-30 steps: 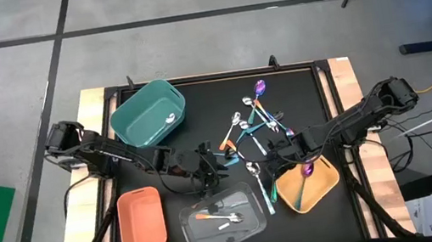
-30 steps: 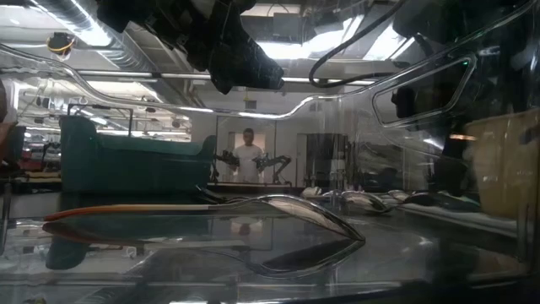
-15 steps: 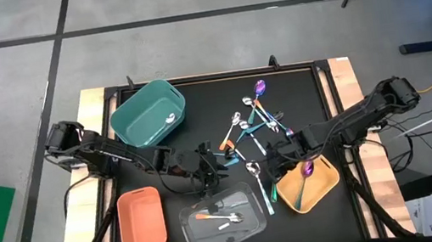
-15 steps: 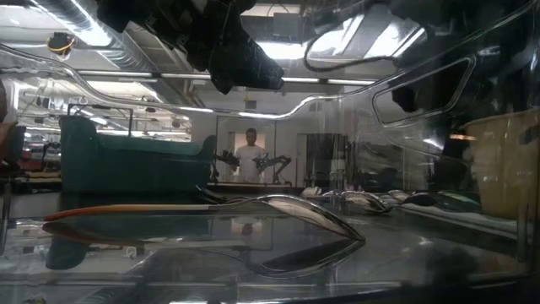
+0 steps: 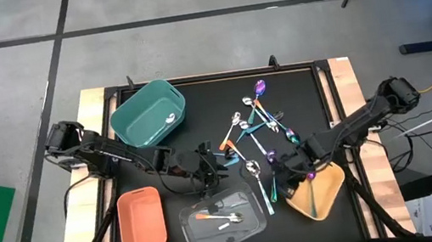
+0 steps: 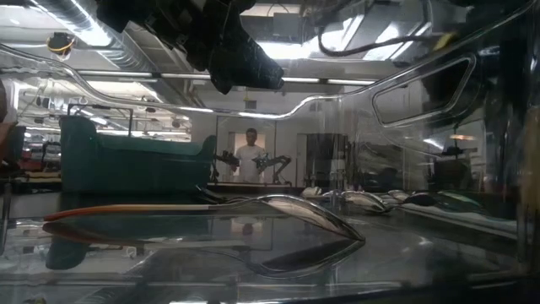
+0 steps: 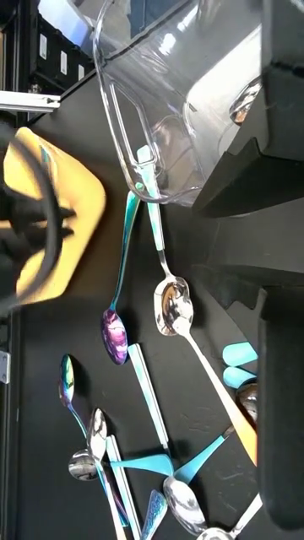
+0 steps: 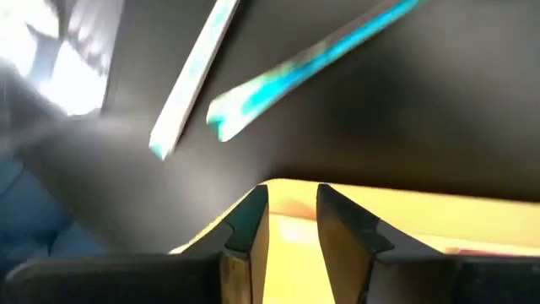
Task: Sort silverware by color (type)
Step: Adjust the yellow bin, then put the purple spoon into the yellow bin
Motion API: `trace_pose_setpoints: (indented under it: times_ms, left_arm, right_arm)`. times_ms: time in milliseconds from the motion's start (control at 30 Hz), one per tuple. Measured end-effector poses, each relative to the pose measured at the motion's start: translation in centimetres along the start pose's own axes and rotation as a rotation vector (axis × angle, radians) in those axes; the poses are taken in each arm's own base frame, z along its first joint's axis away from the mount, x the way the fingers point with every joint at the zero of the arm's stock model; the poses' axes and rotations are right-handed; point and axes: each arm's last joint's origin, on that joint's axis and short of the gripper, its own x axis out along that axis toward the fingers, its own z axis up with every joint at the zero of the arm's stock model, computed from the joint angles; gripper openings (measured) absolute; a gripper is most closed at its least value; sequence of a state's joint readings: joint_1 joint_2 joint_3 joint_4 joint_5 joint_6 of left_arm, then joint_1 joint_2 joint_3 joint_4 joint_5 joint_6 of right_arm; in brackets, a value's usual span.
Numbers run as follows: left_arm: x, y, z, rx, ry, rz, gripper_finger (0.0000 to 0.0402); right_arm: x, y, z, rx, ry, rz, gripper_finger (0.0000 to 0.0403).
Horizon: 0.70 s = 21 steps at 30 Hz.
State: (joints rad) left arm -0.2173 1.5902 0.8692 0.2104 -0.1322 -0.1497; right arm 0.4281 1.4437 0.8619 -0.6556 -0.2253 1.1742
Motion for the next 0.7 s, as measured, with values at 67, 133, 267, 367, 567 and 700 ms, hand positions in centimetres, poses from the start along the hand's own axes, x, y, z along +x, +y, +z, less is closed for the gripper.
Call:
trace_pose_setpoints:
  times_ms: [67, 133, 267, 367, 567, 700]
  left_arm:
    - [0.0, 0.0, 0.0, 0.000, 0.000, 0.000, 0.0094]
    - [0.0, 0.0, 0.0, 0.000, 0.000, 0.000, 0.0094]
    - [0.0, 0.0, 0.0, 0.000, 0.000, 0.000, 0.0094]
    - [0.0, 0.0, 0.0, 0.000, 0.000, 0.000, 0.0094]
    - [0.0, 0.0, 0.0, 0.000, -0.001, 0.000, 0.0094]
    - [0.0, -0.1, 0.0, 0.001, 0.000, -0.002, 0.0094]
  right_arm:
    - [0.2, 0.3, -0.8, -0.008, 0.041, 0.010, 0.0092]
    - [0.3, 0.5, -1.4, 0.011, 0.056, 0.008, 0.0092]
    - [-0.1, 1.3, -1.9, 0.026, 0.019, 0.013, 0.0092]
    - [-1.0, 2.2, -1.3, 0.026, -0.091, 0.021, 0.0092]
    - [-2.9, 2.8, 0.9, 0.079, -0.320, -0.004, 0.0092]
    - [-3.1, 2.0, 2.0, 0.179, -0.362, -0.046, 0.0092]
